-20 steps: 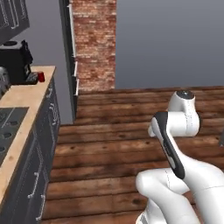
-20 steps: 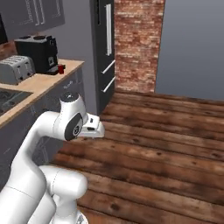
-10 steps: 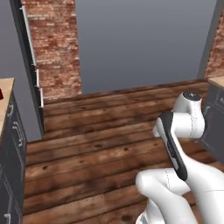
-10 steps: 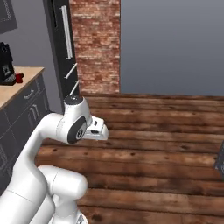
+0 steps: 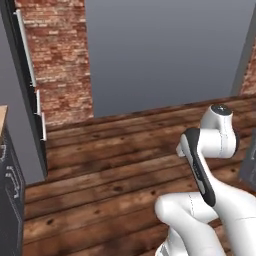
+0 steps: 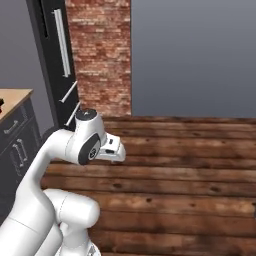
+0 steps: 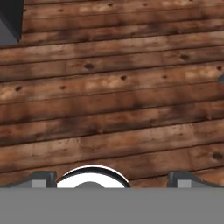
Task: Four empty soda cans are scattered around the kitchen. Gather all the cans and cluster them next to the stove for recycling.
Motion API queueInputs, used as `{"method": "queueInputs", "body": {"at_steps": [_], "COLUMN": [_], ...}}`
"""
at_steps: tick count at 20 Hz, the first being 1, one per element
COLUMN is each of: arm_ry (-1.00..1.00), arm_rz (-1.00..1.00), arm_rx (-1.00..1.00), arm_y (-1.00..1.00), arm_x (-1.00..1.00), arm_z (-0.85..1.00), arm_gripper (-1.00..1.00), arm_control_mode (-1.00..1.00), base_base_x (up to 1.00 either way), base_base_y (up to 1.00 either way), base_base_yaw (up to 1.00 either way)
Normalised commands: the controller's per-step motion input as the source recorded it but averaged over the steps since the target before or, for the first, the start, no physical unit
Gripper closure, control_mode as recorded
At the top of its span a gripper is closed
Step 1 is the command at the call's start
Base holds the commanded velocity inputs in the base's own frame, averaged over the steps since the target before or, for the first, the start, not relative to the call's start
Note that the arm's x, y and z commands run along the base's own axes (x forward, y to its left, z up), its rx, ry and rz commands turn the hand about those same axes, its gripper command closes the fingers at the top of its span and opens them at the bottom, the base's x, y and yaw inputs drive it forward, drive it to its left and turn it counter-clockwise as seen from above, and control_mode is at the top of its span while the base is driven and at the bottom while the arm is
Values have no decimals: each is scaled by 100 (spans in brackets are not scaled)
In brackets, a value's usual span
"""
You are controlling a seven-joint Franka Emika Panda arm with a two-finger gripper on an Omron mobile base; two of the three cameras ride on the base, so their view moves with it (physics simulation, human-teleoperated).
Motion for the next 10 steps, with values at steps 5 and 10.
{"method": "queueInputs", "body": {"at_steps": [5,10], "arm_ry": [0,0], "arm_rz": [0,0], "arm_rx": [0,0], "arm_y": [0,0], "arm_x": [0,0], "arm_z": [0,0], "arm_gripper": [-100,-100], "arm_control_mode": [100,100], "base_base_x": [100,86], "base_base_y": [4,-10], "base_base_yaw": [10,61]}}
